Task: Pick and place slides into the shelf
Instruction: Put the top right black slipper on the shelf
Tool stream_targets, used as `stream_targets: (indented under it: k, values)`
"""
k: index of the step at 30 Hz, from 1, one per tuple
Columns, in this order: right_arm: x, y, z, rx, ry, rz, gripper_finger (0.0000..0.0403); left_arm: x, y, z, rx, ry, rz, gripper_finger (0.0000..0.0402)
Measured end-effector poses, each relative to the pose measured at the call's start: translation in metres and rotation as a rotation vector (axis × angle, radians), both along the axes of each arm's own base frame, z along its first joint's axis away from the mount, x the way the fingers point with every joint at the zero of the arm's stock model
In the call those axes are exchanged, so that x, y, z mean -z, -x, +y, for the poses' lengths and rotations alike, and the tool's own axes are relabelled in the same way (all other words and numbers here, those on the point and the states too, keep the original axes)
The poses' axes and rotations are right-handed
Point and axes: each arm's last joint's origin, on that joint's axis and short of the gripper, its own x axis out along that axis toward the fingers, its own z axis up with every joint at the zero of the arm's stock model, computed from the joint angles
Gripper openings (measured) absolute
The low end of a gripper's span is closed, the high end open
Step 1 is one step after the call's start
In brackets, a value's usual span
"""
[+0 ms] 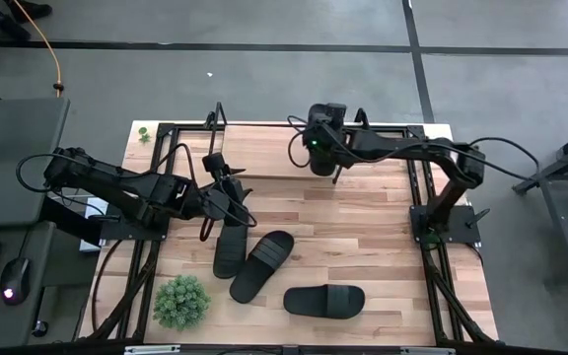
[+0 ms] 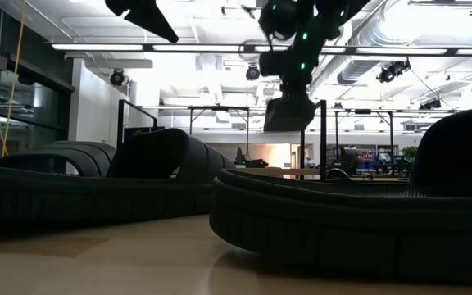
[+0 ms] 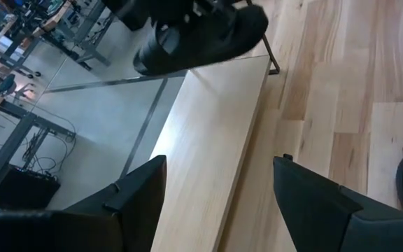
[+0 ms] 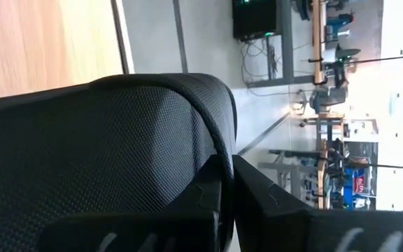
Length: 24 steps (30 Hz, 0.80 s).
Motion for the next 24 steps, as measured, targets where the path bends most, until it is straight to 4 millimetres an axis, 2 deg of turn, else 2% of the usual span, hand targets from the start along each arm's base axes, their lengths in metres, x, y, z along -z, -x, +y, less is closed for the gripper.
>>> stream_targets:
  k: [8, 16, 24]
  values:
    - [0.030, -0.009, -0.012, 0.013, -0.047, 0.057, 0.0000, 0.000, 0.000, 0.000, 0.003, 0.003, 0.001, 0.0246]
    - [0.039, -0.011, -0.013, 0.020, -0.094, 0.029, 0.0000, 0.001, 0.001, 0.000, 0.010, 0.010, 0.019, 0.0246]
    - [0.049, -0.003, -0.022, 0.028, -0.145, 0.032, 0.0000, 0.002, 0.001, 0.000, 0.006, 0.014, 0.019, 0.0246]
